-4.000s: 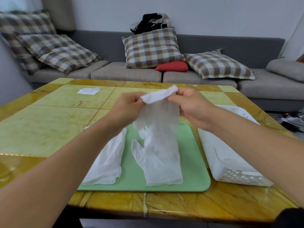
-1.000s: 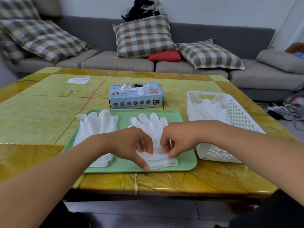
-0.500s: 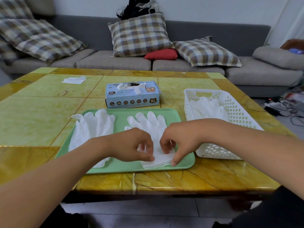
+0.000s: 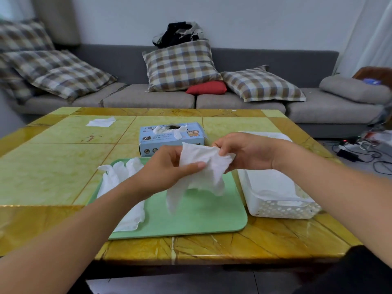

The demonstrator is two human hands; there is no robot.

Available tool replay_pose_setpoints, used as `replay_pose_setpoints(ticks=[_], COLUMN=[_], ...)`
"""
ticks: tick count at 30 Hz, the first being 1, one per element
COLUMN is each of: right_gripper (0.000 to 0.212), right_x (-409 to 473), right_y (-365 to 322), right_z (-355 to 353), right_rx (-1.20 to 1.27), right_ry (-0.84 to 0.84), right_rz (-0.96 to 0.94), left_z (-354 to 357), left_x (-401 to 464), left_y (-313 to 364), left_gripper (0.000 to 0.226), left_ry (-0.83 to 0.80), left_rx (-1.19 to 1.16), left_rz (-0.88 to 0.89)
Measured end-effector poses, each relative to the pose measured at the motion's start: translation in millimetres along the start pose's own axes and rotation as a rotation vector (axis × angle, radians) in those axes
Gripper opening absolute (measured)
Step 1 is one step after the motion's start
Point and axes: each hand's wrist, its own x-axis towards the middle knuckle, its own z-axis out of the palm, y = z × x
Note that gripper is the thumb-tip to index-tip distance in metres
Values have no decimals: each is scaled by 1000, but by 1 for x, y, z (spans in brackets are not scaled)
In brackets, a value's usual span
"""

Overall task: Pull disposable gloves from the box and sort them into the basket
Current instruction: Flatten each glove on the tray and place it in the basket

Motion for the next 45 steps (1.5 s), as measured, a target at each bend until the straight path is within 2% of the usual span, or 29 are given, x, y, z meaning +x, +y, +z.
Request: replay_pose_setpoints(ticks=[3,4,6,7,10,12,15,19,23,27,29,31,33,36,39,42,45], right_gripper=[26,40,65,67,53,40,37,22,9,31,26,14,14,25,24,8,6], right_x=[-19,-25,-40,-47,-67,-75,-93,-120,-121,-108,-101,-95,-89,-81,-80,-84,-89], right_y=[-12,-13,-9,-6,-2,-7,-33,-56,-54,-53,-56,-55,-38,16,71,97,98], right_z=[1,2,7,13,32,25,6,-29,-77,-123,-145,-159,-166,-162,-147,-135,-121], right_rx=[168,237,390,441,406,400,285,213,141,159,161,136,83,-3,-144,-501,-825], right_ry=[101,123,136,158,256,405,594,613,680,736,758,783,809,774,704,583,437], right_rz=[-57,-103,-190,-209,-243,-255,-239,-243,-183,-92,-164,-288,-368,-317,-188,-145,-90], left_z=[8,11,18,22,36,44,48,53,63,78,82,82,86,99,114,121,127], left_x=[8,10,13,15,18,25,38,67,114,164,186,200,204,191,173,151,132], left_y=[30,39,55,63,86,106,133,150,147,142,144,142,130,89,35,4,7], left_gripper=[25,23,23,23,20,14,13,19,20,22,16,19,19,9,19,16,12], left_ry=[57,75,112,112,59,35,23,-16,21,27,21,41,54,58,-135,-317,-412], left_rx=[-305,-373,-444,-448,-403,-375,-329,-294,-296,-271,-312,-344,-336,-174,56,299,520], left_rz=[-97,-116,-129,-122,-67,-38,-34,-86,-124,-192,-158,-79,34,144,141,194,299])
